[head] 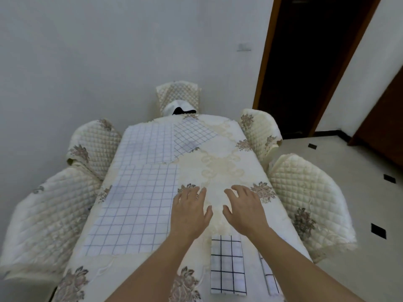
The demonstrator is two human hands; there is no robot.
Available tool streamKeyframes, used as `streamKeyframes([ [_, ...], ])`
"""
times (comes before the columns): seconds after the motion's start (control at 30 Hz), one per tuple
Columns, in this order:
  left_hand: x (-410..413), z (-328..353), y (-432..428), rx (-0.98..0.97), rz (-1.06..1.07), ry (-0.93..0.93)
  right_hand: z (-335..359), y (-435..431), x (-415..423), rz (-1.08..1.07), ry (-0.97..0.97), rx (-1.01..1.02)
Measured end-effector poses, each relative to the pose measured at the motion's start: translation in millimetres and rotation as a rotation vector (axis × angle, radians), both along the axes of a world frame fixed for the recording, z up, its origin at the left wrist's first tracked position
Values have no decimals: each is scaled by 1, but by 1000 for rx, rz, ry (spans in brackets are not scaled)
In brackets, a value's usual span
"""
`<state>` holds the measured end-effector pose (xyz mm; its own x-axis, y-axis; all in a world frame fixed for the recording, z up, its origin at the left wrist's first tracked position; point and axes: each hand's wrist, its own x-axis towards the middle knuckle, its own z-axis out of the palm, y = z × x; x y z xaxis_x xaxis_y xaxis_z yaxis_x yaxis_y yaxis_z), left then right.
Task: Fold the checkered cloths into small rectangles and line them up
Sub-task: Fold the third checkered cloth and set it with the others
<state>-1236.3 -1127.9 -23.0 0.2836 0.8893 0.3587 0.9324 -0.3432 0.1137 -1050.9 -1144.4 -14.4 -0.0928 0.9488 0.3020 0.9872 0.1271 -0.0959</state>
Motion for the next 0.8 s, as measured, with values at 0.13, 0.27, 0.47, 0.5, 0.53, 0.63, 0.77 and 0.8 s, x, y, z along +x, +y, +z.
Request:
streamKeyframes([
  [0.13, -8, 19, -2, 32, 15, 32, 20, 7, -7, 56, -52, 20],
  [0.27, -22, 22, -14, 47, 50, 49, 24, 4, -19, 89, -58, 2],
  [0.47, -68, 16, -55, 75, 205, 89, 14, -6, -67, 265, -60, -25],
  [0.5, -78, 13, -66, 73, 243, 95, 11, -8, -79, 314, -59, -18],
  [0.53, -90, 10, -78, 70, 285, 101, 9, -10, -93, 363, -55, -7],
  [0.63, -129, 1, -119, 16, 436, 103, 2, -24, -139, 497, -36, -13],
  [0.77, -179, 5, -179, -53, 643, 97, -2, -54, -207, 686, -41, -24],
  [0.8, -191, 9, -193, -47, 685, 90, 0, -62, -224, 730, -37, -27],
])
